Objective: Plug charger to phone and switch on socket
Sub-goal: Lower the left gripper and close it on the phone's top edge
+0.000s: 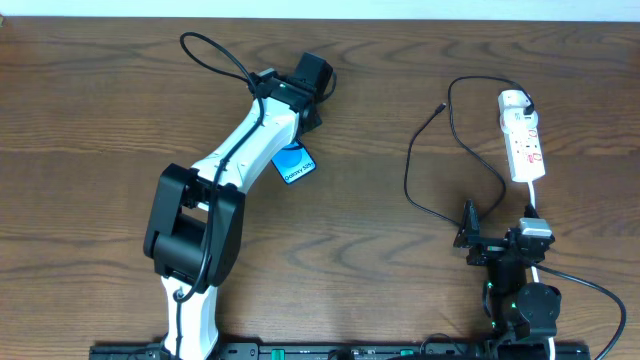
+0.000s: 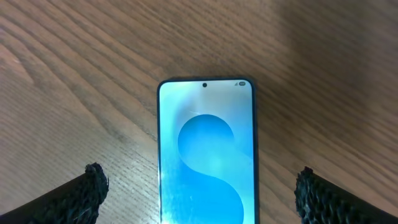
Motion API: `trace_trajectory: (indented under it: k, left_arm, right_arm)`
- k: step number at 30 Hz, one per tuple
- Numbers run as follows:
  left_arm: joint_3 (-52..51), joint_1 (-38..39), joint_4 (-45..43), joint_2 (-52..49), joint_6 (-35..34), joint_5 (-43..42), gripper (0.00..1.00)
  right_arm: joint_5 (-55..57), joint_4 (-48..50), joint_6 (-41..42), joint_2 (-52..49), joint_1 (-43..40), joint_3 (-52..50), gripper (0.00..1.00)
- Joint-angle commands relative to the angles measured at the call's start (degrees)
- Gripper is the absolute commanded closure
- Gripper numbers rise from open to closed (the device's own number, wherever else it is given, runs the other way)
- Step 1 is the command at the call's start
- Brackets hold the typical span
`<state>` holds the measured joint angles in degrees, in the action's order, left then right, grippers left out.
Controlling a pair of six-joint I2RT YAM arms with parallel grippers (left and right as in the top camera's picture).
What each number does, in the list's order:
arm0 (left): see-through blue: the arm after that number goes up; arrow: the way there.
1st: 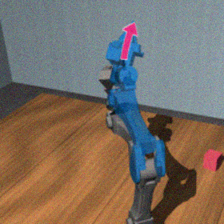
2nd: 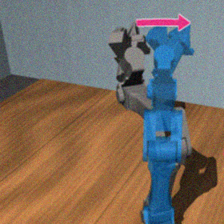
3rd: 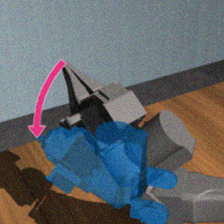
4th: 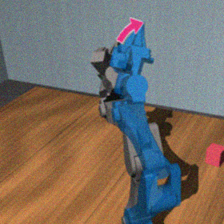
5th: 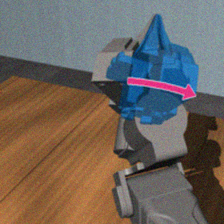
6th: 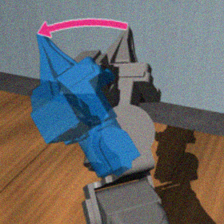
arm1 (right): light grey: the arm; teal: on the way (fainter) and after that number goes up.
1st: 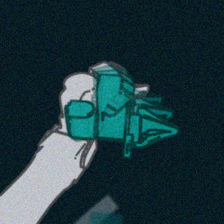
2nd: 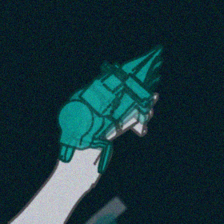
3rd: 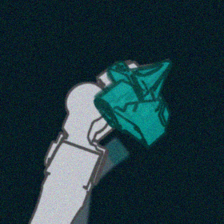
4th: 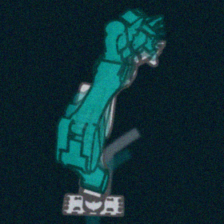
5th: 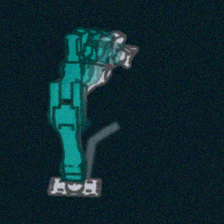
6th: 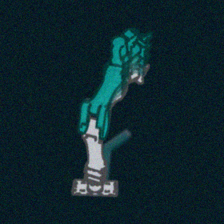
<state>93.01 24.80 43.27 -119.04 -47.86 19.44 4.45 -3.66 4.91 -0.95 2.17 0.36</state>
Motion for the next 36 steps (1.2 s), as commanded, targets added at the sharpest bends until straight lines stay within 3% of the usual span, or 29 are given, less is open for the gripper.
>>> trace_trajectory:
  k: [1, 5, 12, 36]
  left_arm:
    - [-0.9, -0.7, -0.1, -2.4, -0.5, 0.7, 0.02]
    - [-0.9, -1.8, -0.2, -3.1, -0.5, 0.5, 0.02]
    - [-0.9, -5.0, -2.0, -3.6, -0.5, -7.2, 0.02]
    - [-0.9, -5.1, -0.1, -6.2, -0.5, -13.0, 0.02]
  right_arm:
    - [-0.1, -0.3, -0.7, 0.5, 0.3, 0.0, 0.01]
    - [-0.1, -0.3, -0.7, 0.5, 0.3, 0.0, 0.01]
    - [-0.1, -0.3, -0.7, 0.5, 0.3, 0.0, 0.01]
    - [-0.1, -0.3, -0.7, 0.5, 0.3, 0.0, 0.01]
